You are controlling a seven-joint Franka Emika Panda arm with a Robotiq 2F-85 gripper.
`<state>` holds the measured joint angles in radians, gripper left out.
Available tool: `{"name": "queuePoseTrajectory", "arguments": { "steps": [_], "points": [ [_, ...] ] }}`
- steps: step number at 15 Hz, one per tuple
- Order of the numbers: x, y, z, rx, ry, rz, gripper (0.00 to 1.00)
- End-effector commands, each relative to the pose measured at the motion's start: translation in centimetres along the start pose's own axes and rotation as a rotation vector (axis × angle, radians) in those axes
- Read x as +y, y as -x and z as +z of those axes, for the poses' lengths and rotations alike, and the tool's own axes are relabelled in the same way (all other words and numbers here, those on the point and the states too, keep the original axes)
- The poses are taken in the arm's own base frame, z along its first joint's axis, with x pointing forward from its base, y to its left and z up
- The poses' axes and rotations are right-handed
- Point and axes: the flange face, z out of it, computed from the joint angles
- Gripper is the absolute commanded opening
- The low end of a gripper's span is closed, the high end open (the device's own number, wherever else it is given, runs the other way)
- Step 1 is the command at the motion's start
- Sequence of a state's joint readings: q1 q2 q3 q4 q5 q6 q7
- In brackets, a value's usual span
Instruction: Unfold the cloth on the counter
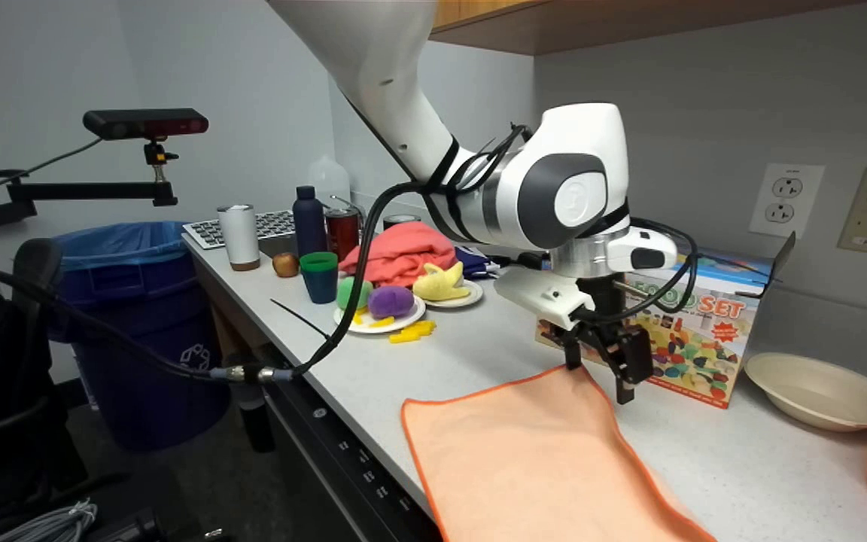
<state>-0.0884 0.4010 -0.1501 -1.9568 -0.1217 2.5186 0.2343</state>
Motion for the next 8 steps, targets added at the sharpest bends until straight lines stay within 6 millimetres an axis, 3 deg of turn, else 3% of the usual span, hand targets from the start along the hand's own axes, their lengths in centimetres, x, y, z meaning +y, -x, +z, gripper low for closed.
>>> {"name": "queuePoseTrajectory", "arguments": {
  "steps": [1,5,8],
  "points": [
    [0.9,-1.0,-0.1,0.150,0.074,-0.024,1.00],
    [2.0,-1.3,0.3,0.230,0.122,-0.045,1.00],
    [2.6,-0.7,0.2,0.126,0.109,-0.037,1.00]
  ]
}}
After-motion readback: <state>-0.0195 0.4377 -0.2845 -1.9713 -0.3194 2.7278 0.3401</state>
